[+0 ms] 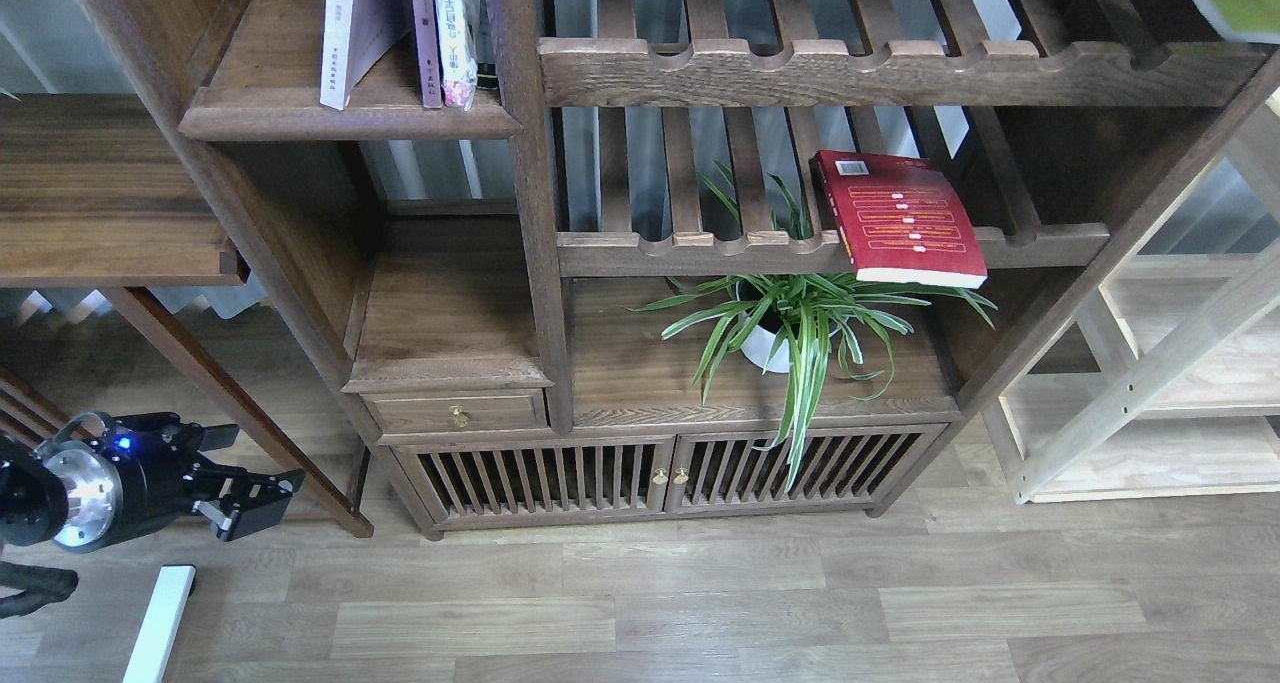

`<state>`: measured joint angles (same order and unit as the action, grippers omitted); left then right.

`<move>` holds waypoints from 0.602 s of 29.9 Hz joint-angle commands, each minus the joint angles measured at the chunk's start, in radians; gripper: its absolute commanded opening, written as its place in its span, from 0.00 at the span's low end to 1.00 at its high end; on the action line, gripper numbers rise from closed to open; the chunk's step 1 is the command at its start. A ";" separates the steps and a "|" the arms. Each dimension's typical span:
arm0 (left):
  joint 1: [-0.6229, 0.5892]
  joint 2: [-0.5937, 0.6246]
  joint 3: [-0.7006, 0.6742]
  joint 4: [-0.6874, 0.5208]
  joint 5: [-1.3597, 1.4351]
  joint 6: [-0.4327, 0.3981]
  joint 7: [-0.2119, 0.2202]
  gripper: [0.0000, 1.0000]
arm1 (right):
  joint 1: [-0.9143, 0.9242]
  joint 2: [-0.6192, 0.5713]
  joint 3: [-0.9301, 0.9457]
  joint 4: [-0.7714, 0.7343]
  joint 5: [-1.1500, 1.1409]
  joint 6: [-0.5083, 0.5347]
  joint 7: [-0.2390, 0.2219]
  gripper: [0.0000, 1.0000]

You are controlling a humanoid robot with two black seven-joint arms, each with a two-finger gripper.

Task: Organize books on shelf
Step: 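Lower both grippers toward the yellow-green book on the floor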

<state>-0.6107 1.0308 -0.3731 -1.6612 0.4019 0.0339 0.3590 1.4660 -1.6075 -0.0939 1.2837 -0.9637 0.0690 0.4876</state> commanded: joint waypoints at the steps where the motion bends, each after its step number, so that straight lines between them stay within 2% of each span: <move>1: 0.000 0.000 0.000 0.000 0.000 0.001 0.001 0.85 | 0.004 -0.028 0.057 0.000 0.036 0.080 0.001 0.00; 10: 0.000 0.000 -0.001 0.000 0.000 0.001 0.001 0.85 | 0.040 -0.124 0.108 0.000 0.106 0.306 0.001 0.00; 18: -0.001 -0.003 -0.004 -0.002 0.000 0.001 0.001 0.85 | 0.039 -0.138 0.089 0.000 0.120 0.409 0.001 0.00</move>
<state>-0.6114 1.0294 -0.3768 -1.6613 0.4019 0.0353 0.3601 1.5066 -1.7448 0.0059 1.2840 -0.8486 0.4396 0.4888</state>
